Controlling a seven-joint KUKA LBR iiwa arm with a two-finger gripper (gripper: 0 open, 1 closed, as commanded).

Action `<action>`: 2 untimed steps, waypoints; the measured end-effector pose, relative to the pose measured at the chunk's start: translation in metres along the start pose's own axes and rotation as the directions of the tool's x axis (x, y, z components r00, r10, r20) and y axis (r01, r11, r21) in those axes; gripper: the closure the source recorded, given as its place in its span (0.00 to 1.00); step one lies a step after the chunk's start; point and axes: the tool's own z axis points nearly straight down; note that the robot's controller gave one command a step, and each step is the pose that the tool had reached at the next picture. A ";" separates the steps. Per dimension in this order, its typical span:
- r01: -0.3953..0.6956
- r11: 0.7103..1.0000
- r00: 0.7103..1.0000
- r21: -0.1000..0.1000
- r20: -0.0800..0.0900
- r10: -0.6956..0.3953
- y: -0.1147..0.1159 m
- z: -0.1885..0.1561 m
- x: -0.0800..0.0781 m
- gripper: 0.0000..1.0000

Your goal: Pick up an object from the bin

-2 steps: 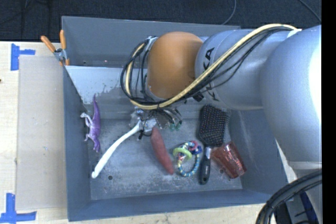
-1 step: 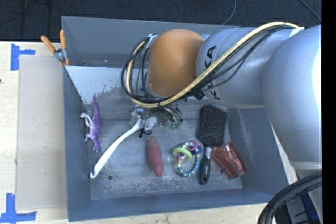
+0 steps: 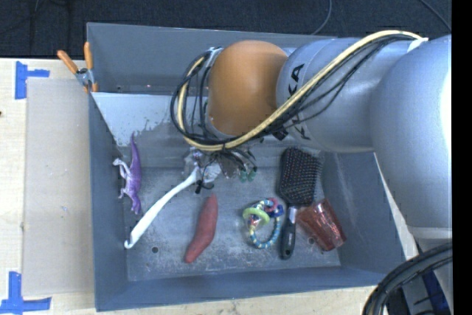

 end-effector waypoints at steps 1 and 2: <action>0.000 1.000 1.000 0.000 -0.007 0.000 0.000 -0.005 0.002 1.00; -0.001 1.000 1.000 0.000 -0.007 0.001 0.000 -0.021 0.002 1.00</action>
Offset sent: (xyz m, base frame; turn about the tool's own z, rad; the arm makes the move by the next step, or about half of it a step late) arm 0.0001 0.0000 0.0025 0.0000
